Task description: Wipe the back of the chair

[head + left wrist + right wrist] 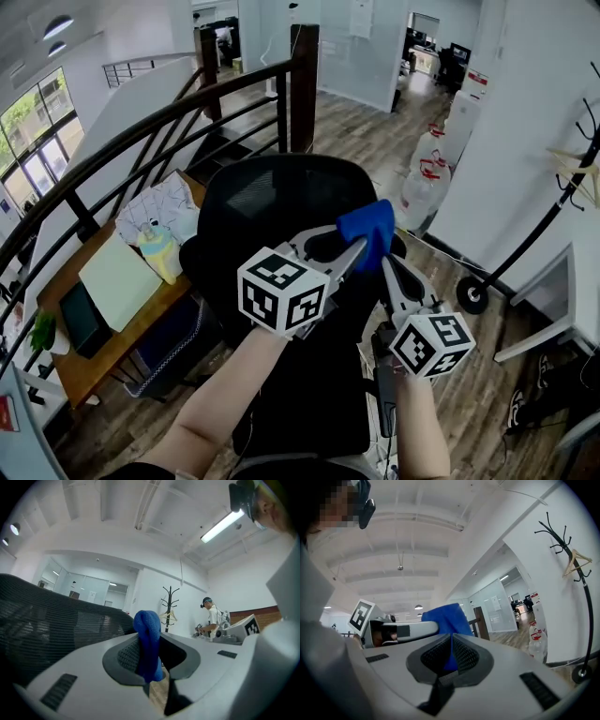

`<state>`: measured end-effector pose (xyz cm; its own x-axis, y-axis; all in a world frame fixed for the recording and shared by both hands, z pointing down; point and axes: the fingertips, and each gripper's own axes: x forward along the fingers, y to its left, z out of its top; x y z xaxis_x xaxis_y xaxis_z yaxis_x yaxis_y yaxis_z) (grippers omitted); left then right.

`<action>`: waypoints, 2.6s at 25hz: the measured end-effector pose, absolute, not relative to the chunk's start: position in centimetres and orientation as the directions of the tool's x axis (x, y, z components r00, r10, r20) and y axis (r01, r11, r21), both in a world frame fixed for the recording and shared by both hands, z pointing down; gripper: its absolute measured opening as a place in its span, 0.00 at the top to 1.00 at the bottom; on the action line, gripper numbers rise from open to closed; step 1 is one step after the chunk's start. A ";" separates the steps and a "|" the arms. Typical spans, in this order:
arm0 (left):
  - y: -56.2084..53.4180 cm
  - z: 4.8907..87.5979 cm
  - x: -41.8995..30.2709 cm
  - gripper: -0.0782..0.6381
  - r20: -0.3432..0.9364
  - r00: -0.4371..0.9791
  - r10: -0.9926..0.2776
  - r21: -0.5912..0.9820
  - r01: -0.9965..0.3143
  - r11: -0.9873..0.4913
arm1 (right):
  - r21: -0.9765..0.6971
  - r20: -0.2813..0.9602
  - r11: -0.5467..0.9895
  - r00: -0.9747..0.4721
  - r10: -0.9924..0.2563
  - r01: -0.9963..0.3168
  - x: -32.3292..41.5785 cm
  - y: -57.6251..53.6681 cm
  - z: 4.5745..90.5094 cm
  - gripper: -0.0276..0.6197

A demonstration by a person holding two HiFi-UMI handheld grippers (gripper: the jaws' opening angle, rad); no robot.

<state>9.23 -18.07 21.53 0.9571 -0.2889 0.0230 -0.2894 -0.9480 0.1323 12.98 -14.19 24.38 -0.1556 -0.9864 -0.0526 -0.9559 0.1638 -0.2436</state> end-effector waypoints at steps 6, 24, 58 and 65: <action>-21.2 22.6 8.5 0.76 0.094 0.914 -0.395 0.130 -0.405 -0.905 | -0.237 -0.045 0.168 -0.162 -0.986 -0.957 12.3 -14.9 24.1 0.91; -25.0 22.1 3.5 0.76 0.070 0.865 -0.497 0.196 -0.500 -0.844 | -0.264 -0.014 0.213 -0.217 -0.976 -0.941 8.4 -17.4 26.0 0.91; -26.4 23.1 -14.1 0.76 0.095 0.576 -0.812 0.203 -0.810 -0.551 | -0.224 0.003 0.468 -0.481 -0.877 -0.855 -1.2 -16.9 24.9 0.91; -25.6 23.3 -17.9 0.76 0.103 0.512 -0.853 0.200 -0.850 -0.487 | -0.218 0.008 0.524 -0.538 -0.843 -0.824 -4.0 -16.8 24.9 0.91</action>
